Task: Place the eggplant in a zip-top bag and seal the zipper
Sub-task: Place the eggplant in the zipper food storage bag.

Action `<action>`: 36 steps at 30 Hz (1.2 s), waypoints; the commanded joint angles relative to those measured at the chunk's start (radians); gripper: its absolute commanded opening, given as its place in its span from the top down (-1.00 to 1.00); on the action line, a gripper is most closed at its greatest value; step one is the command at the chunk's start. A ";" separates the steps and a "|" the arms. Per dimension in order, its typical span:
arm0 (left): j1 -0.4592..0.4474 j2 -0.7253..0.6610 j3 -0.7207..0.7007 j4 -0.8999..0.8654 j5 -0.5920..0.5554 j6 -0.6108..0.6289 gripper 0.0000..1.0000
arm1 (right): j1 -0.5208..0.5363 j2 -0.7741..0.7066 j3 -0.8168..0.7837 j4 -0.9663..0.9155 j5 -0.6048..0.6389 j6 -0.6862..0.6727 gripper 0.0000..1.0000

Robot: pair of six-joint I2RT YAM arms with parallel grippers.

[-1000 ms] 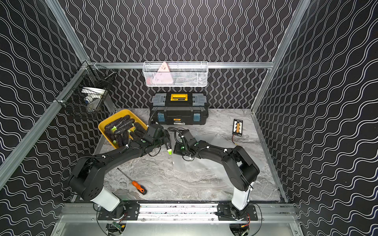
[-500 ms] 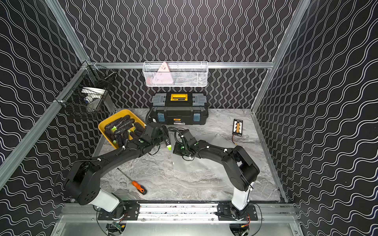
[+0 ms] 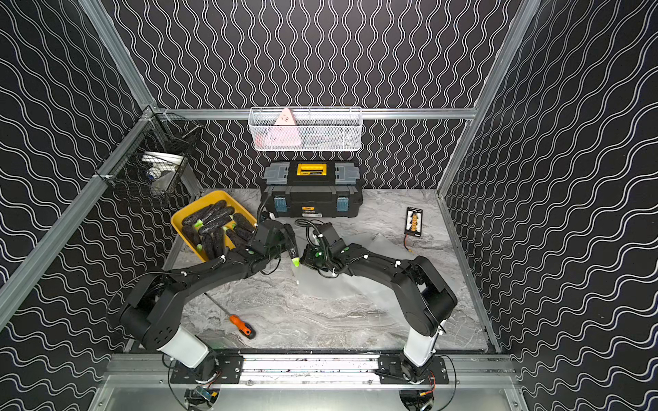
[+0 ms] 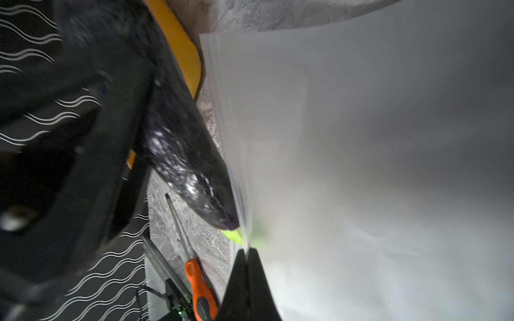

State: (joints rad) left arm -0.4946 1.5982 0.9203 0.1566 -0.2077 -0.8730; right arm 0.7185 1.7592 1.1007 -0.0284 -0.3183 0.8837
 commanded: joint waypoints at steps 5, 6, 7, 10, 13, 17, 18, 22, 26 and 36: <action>0.000 -0.049 -0.104 0.237 0.034 -0.055 0.25 | -0.025 -0.026 -0.046 0.140 -0.030 0.141 1.00; -0.001 -0.052 -0.117 0.254 0.045 -0.062 0.25 | -0.029 -0.031 -0.054 0.154 -0.030 0.157 1.00; 0.001 -0.053 -0.133 0.282 0.057 -0.066 0.25 | -0.033 -0.034 -0.061 0.170 -0.027 0.171 1.00; -0.001 -0.050 -0.156 0.299 0.087 -0.082 0.25 | -0.042 -0.048 -0.074 0.205 -0.013 0.194 1.00; -0.002 -0.055 -0.187 0.337 0.112 -0.099 0.23 | -0.042 -0.059 -0.069 0.211 0.007 0.179 1.00; -0.005 -0.050 -0.192 0.353 0.168 -0.111 0.22 | -0.042 -0.064 -0.052 0.197 0.024 0.143 1.00; -0.007 -0.052 -0.190 0.348 0.184 -0.119 0.21 | -0.042 -0.064 -0.048 0.187 0.037 0.128 1.00; -0.006 -0.041 -0.159 0.300 0.245 -0.120 0.13 | -0.042 -0.077 -0.039 0.154 0.089 0.067 1.00; -0.006 0.003 -0.085 0.185 0.311 -0.100 0.04 | -0.040 -0.103 -0.045 0.129 0.153 0.003 1.00; -0.004 0.076 -0.001 0.100 0.407 -0.087 -0.40 | -0.034 -0.157 -0.071 0.089 0.220 -0.073 1.00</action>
State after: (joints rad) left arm -0.4965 1.6772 0.9100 0.2779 0.1425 -0.9680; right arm 0.6804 1.6161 1.0340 0.0471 -0.1265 0.8436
